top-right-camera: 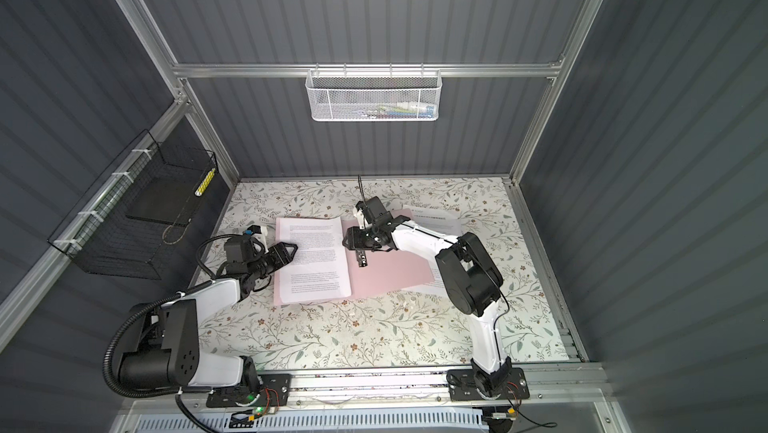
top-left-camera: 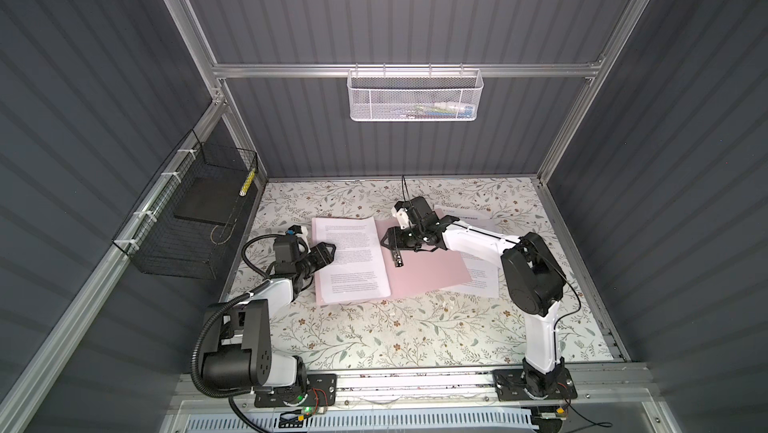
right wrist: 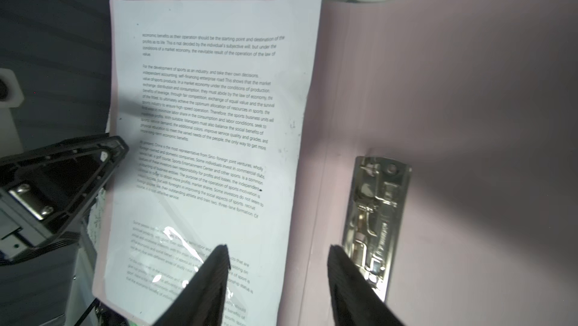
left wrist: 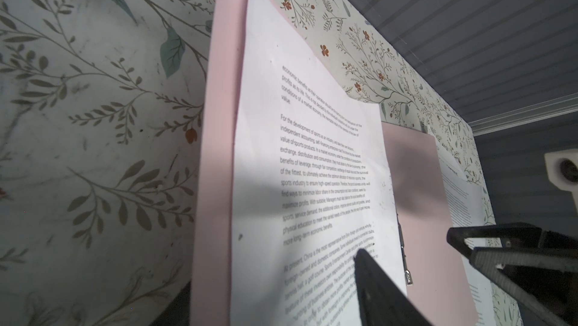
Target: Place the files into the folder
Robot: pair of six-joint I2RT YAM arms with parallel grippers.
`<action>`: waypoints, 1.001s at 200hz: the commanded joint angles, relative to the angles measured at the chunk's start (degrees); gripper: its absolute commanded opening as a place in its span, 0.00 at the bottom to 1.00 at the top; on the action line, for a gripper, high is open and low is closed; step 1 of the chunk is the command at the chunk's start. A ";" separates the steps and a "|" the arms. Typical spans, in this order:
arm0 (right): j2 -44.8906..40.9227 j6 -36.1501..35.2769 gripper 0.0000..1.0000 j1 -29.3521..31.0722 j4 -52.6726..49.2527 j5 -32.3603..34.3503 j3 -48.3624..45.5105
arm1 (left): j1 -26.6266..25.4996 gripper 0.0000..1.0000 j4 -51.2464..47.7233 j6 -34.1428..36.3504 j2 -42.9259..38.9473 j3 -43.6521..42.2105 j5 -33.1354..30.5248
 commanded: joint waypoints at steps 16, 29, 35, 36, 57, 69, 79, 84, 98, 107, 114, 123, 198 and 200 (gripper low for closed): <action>3.40 1.24 0.47 0.02 3.68 -8.90 -0.88 | 0.64 0.67 1.69 -0.56 1.09 -0.31 1.99; 4.03 1.55 0.46 0.02 3.51 -9.35 -1.17 | 0.72 0.67 1.58 -0.56 1.24 -0.22 2.01; 4.42 1.64 0.45 0.02 3.10 -9.40 -1.09 | 0.72 0.67 1.62 -0.56 1.21 -0.30 1.99; 4.52 1.63 0.45 0.02 2.99 -9.42 -1.04 | 0.72 0.67 1.64 -0.56 1.23 -0.30 1.99; 5.27 1.29 0.45 0.02 1.10 -8.27 -0.68 | 0.72 0.67 1.50 -0.50 1.32 -0.37 1.82; 5.20 1.04 0.45 -0.20 1.37 -8.67 -1.08 | 0.72 0.67 1.46 -0.47 1.41 -0.31 1.82; 5.54 1.05 0.45 -0.33 1.48 -9.51 -0.91 | 0.72 0.67 1.51 -0.50 1.56 -0.31 1.82; 5.76 1.19 0.45 -0.39 1.86 -10.05 -0.98 | 0.72 0.67 1.56 -0.55 1.63 -0.31 1.86; 6.49 1.61 0.43 -0.42 3.01 -11.60 -1.08 | 0.77 0.67 1.57 -0.56 1.84 -0.22 1.90; 7.08 2.08 0.43 -0.41 3.83 -12.93 -1.00 | 0.73 0.67 1.55 -0.58 1.71 -0.26 1.84; 7.56 2.41 0.41 -0.42 4.00 -13.34 -0.73 | 0.72 0.67 1.50 -0.58 1.72 -0.30 1.82; 8.20 2.60 0.40 -0.37 4.30 -14.01 -0.45 | 0.72 0.67 1.58 -0.56 1.61 -0.31 1.84; 10.75 6.96 0.13 -1.34 9.06 -16.70 0.20 | 0.73 0.67 1.53 -0.87 2.43 -0.38 2.45; 10.80 7.22 0.13 -1.38 9.39 -16.80 0.16 | 0.77 0.67 1.52 -0.88 2.47 -0.39 2.44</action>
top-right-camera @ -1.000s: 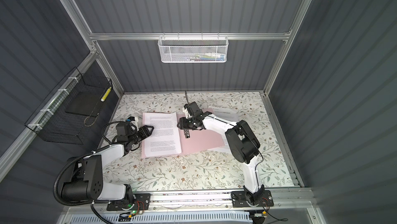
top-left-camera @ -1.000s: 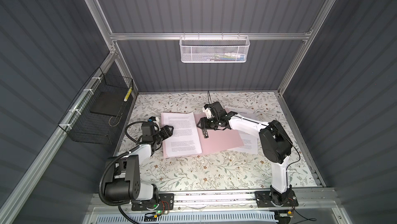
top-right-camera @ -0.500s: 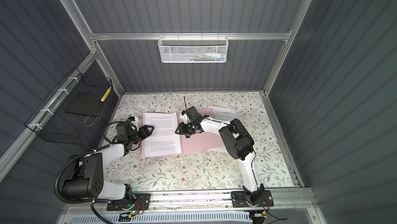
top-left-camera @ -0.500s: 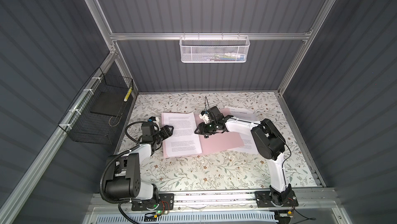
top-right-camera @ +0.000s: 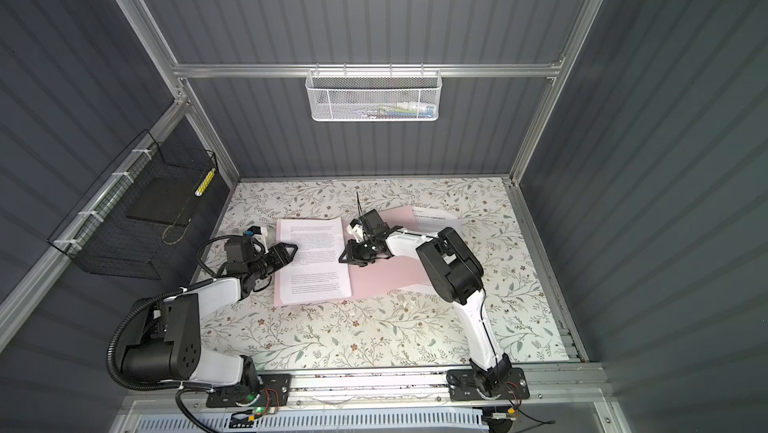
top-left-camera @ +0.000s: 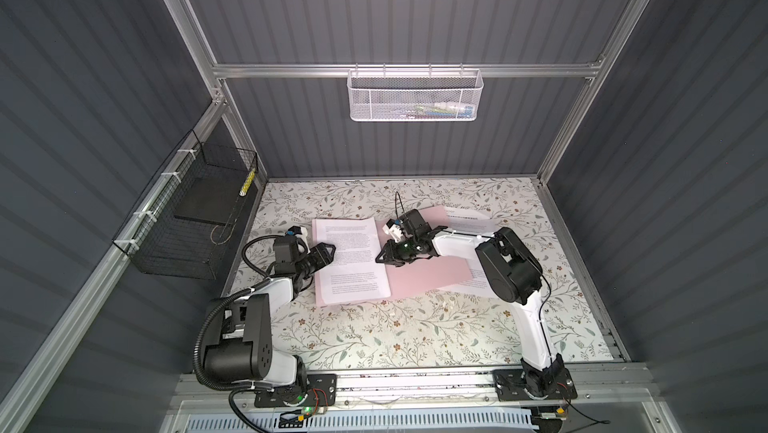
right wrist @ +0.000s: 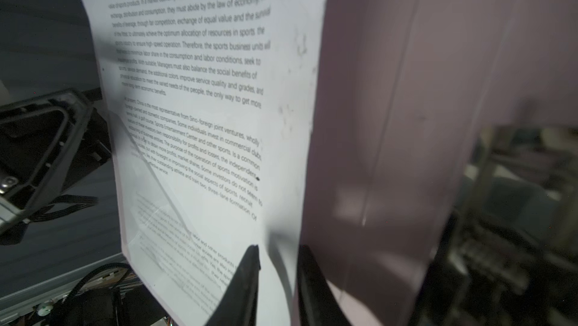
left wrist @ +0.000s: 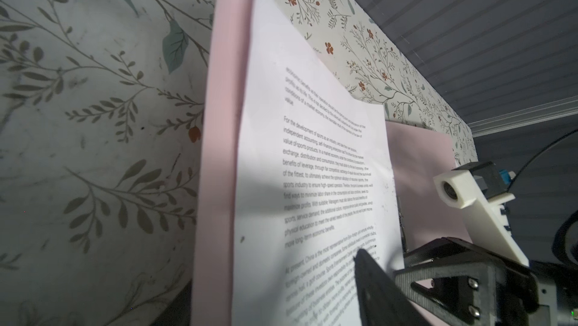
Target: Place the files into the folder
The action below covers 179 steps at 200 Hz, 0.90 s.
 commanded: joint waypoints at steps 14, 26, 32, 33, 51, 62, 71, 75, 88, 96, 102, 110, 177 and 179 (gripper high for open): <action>1.20 4.08 0.07 -1.12 4.96 -2.90 -0.45 | 0.31 0.67 0.57 -0.81 1.33 -0.27 1.45; 0.98 5.09 0.04 -1.19 6.17 -3.22 -1.09 | 0.31 0.67 0.49 -0.82 1.48 -0.18 1.36; 0.86 5.47 0.01 -1.30 6.58 -3.29 -1.37 | 0.31 0.67 0.45 -0.80 1.55 -0.13 1.36; 0.84 5.55 0.01 -1.28 6.65 -3.30 -1.39 | 0.31 0.67 0.44 -0.80 1.55 -0.11 1.36; 0.40 7.13 0.00 -1.44 8.34 -3.59 -2.52 | 0.31 0.67 0.50 -0.89 1.84 0.09 1.36; 0.41 7.85 0.00 -1.42 8.67 -3.66 -2.70 | 0.31 0.67 0.54 -0.98 2.00 0.16 1.36; 0.35 8.79 0.00 -1.41 9.32 -3.71 -2.97 | 0.31 0.67 0.57 -1.06 2.08 0.22 1.36; 0.36 9.18 0.00 -1.35 9.71 -3.93 -3.03 | 0.31 0.67 0.67 -1.08 2.08 0.24 1.36; 0.58 10.83 0.00 -1.26 10.71 -4.33 -3.53 | 0.31 0.67 0.76 -1.15 2.19 0.29 1.44; 0.49 11.85 0.00 -1.10 11.48 -4.43 -3.85 | 0.31 0.67 0.76 -1.24 2.19 0.35 1.53; 0.56 12.38 0.00 -1.00 11.84 -4.49 -3.96 | 0.34 0.67 0.89 -1.28 2.24 0.26 1.54; 0.55 12.64 0.00 -0.59 11.99 -4.63 -3.88 | 0.35 0.67 1.03 -1.35 2.18 0.17 1.54; 1.30 14.93 0.00 0.44 8.80 -2.98 -2.15 | 0.31 0.71 1.79 -1.76 1.89 -0.35 1.14; 1.33 14.98 0.00 0.42 8.89 -3.09 -2.23 | 0.31 0.71 1.75 -1.79 1.83 -0.35 1.11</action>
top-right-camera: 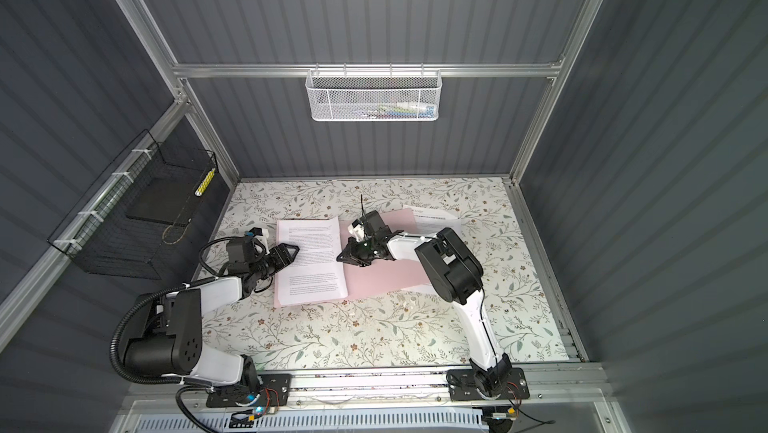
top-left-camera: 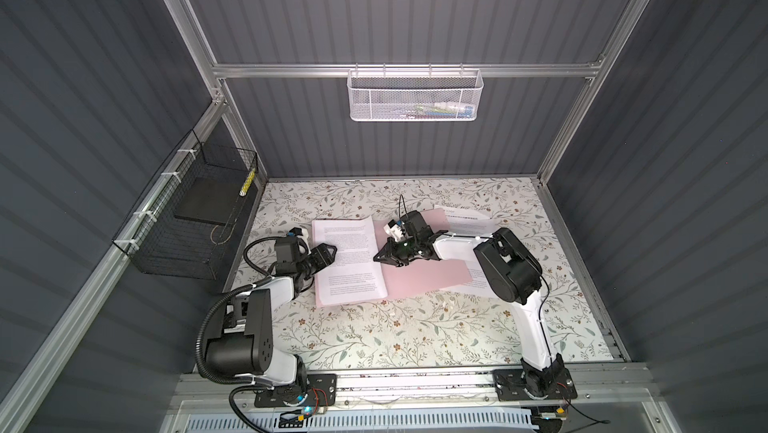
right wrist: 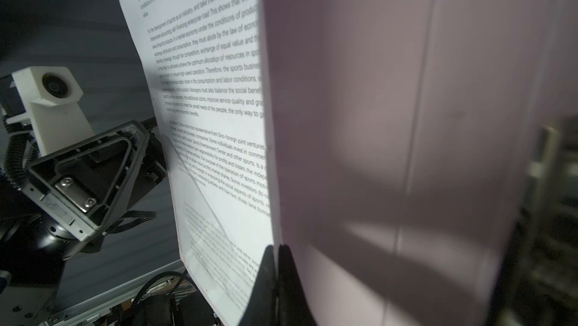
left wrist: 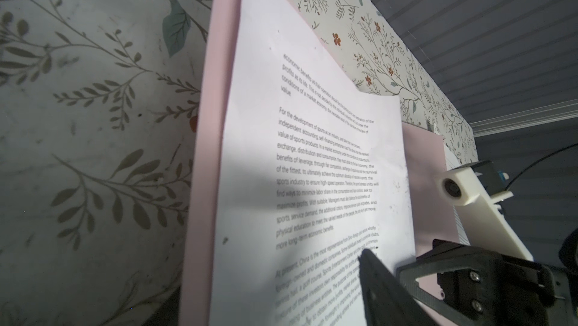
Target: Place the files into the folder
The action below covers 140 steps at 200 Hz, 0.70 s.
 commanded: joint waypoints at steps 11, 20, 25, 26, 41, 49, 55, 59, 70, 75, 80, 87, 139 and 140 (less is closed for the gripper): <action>1.26 2.03 0.00 0.32 -0.55 0.34 1.04 | 0.32 0.72 1.33 -0.56 0.11 -0.44 0.86; 1.43 2.56 0.00 0.34 -0.34 0.11 1.03 | 0.31 0.72 1.56 -0.68 0.22 -0.52 0.85; 1.54 3.10 0.00 0.43 0.04 -0.09 1.03 | 0.32 0.71 1.66 -0.70 0.29 -0.53 0.86; 1.58 3.25 0.00 0.43 0.04 -0.06 1.08 | 0.36 0.72 1.67 -0.72 0.29 -0.53 0.81; 1.88 3.32 0.00 0.72 -0.11 -0.30 1.36 | 0.31 0.72 1.91 -0.78 0.46 -0.56 0.86; 1.89 3.43 0.00 0.82 -0.12 -0.37 1.39 | 0.32 0.72 2.07 -0.83 0.59 -0.53 0.94; 1.98 3.38 0.00 0.87 -0.06 -0.41 1.43 | 0.31 0.72 2.14 -0.83 0.65 -0.40 1.09; 1.98 3.39 0.00 0.87 -0.05 -0.52 1.51 | 0.31 0.72 2.12 -0.87 0.74 -0.35 1.10; 2.15 3.33 0.00 1.10 -0.21 -0.70 1.73 | 0.36 0.72 2.21 -0.88 0.88 -0.27 1.12; 2.16 3.37 0.00 1.09 -0.33 -0.71 1.74 | 0.31 0.72 2.31 -0.92 0.91 -0.26 1.19; 2.16 3.40 0.00 1.13 -0.28 -0.76 1.74 | 0.31 0.72 2.36 -1.00 0.95 -0.26 1.21; 2.16 3.25 0.00 1.22 -0.21 -0.93 1.74 | 0.31 0.72 2.40 -1.00 0.99 -0.18 1.34; 2.33 3.54 0.00 1.31 0.13 -1.63 1.73 | 0.31 0.70 2.51 -1.22 0.66 -0.35 1.65; 2.33 3.56 0.00 1.31 0.13 -1.66 1.78 | 0.31 0.70 2.45 -1.24 0.65 -0.35 1.60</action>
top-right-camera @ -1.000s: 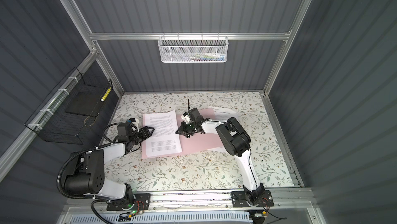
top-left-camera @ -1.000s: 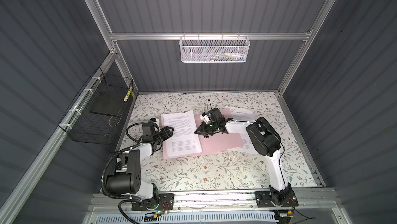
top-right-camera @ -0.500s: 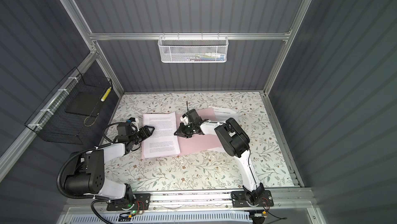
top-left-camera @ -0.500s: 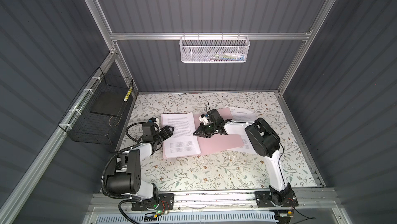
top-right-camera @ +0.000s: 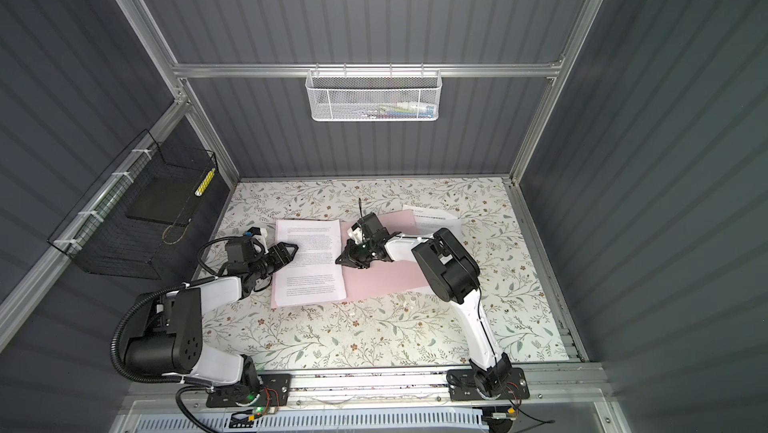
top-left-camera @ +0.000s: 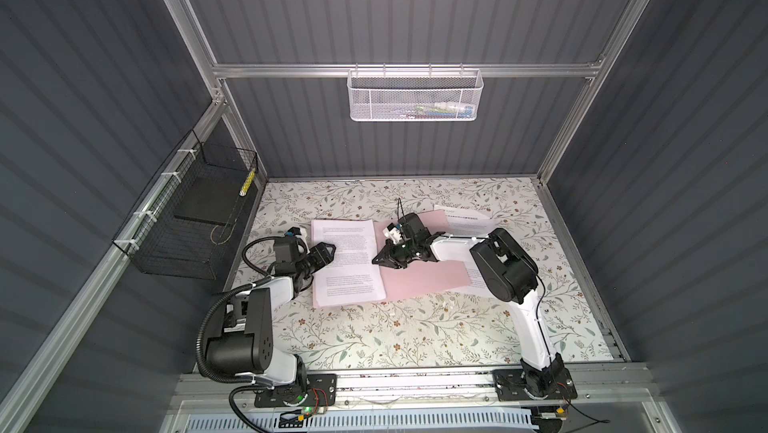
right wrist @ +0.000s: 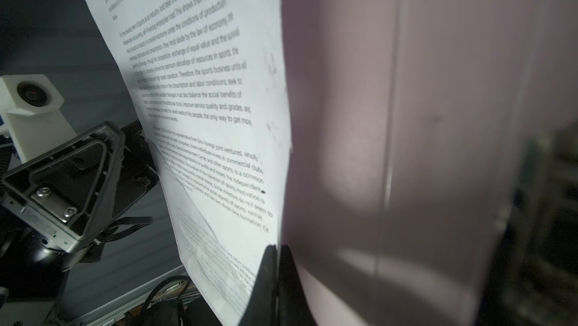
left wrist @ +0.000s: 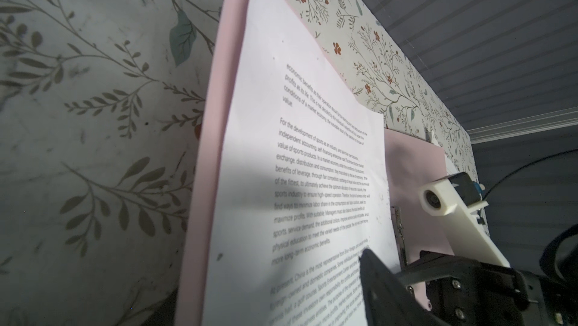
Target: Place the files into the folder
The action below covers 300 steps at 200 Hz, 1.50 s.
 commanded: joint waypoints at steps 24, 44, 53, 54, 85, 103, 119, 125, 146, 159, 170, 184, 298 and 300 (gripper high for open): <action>-1.67 -0.50 0.24 0.42 -1.38 0.39 0.47 | 0.26 0.62 -1.28 -0.20 -0.57 0.56 0.99; -5.84 -2.63 0.46 0.25 -4.06 3.10 0.15 | 0.29 0.53 -3.64 0.28 -1.89 1.47 0.10; -7.78 -4.28 0.51 0.11 -6.39 4.80 0.46 | 0.24 0.51 -4.51 0.46 -2.45 1.86 -0.19; -7.97 -4.49 0.51 0.09 -6.54 4.96 0.52 | 0.24 0.51 -4.60 0.46 -2.54 1.94 -0.20; -13.15 -9.30 0.58 -1.37 -17.00 10.54 2.66 | 0.24 0.44 -6.70 0.92 -3.20 3.68 -0.20; -14.47 -12.01 0.60 -2.37 -22.99 13.24 3.57 | 0.24 0.36 -7.42 1.64 -2.53 4.72 0.11; -15.64 -14.36 0.60 -2.64 -26.60 17.21 2.91 | 0.24 0.11 -9.17 2.57 -1.90 6.03 0.43; -16.04 -14.53 0.60 -2.94 -26.57 17.29 1.89 | 0.24 0.09 -9.34 2.81 -1.89 6.23 0.52; -17.08 -14.65 0.57 -4.21 -26.30 17.68 -0.98 | 0.24 0.03 -9.31 3.52 -1.93 6.31 0.20; -17.30 -15.94 0.57 -4.64 -27.45 19.18 -1.85 | 0.25 0.00 -9.52 4.24 -1.87 6.54 -0.10; -17.69 -16.77 0.55 -4.89 -27.79 20.22 -3.06 | 0.28 0.00 -9.61 4.80 -1.85 6.84 0.18; -18.09 -17.56 0.51 -5.25 -27.66 20.62 -4.59 | 0.26 0.00 -9.70 5.47 -1.99 7.20 0.76; -11.05 -15.58 0.23 -5.51 -20.02 12.41 -5.76 | 0.24 0.00 -10.53 7.84 -5.54 6.60 0.23; -10.93 -15.60 0.23 -5.55 -20.03 12.28 -5.67 | 0.29 0.00 -10.50 7.80 -5.51 6.59 0.24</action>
